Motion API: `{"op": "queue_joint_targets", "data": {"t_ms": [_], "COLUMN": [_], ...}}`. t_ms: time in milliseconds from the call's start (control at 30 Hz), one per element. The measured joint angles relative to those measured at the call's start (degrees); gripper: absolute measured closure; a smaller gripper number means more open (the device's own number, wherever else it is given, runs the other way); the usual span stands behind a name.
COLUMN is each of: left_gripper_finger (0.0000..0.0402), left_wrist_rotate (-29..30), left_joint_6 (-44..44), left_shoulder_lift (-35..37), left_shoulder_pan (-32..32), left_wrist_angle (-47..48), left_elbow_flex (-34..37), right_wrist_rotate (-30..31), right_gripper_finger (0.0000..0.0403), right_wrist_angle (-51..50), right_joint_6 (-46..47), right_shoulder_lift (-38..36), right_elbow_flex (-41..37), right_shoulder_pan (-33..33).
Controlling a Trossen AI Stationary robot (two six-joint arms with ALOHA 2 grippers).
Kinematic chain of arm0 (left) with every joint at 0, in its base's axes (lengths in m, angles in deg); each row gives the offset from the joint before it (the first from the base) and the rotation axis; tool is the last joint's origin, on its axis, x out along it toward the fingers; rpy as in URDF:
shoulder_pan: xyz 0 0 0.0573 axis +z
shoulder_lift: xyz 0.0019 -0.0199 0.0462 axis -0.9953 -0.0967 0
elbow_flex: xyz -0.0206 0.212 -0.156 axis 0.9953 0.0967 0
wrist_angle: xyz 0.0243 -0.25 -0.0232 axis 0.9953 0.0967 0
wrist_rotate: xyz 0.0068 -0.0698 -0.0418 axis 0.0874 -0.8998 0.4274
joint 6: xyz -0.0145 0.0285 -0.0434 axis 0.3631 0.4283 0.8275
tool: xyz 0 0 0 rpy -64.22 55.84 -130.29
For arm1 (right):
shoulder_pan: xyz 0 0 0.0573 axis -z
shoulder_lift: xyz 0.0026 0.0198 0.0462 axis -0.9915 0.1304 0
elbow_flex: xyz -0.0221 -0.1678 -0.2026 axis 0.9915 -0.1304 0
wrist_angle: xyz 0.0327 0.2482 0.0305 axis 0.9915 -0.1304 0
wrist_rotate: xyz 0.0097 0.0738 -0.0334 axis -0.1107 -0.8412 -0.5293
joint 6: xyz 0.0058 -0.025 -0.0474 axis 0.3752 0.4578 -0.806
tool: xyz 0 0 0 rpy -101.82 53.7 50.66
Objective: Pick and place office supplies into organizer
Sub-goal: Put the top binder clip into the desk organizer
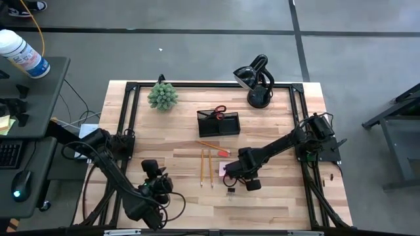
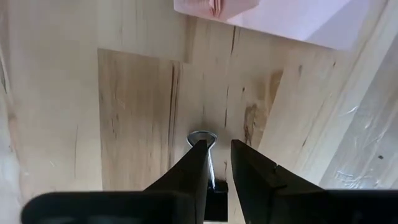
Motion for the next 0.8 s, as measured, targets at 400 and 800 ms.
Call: {"op": "queue_joint_targets", "data": {"t_ms": [400, 800], "left_gripper_finger": [0.0282, 0.0282], "left_wrist_rotate": [0.79, 0.84], "left_joint_6": [0.02, 0.04], "left_shoulder_lift": [0.0, 0.0], "left_shoulder_pan": [0.0, 0.0], "left_wrist_angle": [0.0, 0.01], "left_elbow_flex": [0.0, 0.0], "right_wrist_rotate": [-1.58, -1.83], "right_gripper_finger": [0.0372, 0.0399], "right_wrist_angle": [2.25, 3.04], "right_joint_6": [1.88, 7.83], "right_shoulder_lift": [1.36, 1.94], "right_elbow_flex": [0.32, 0.42], "right_shoulder_pan": [0.02, -0.72]}}
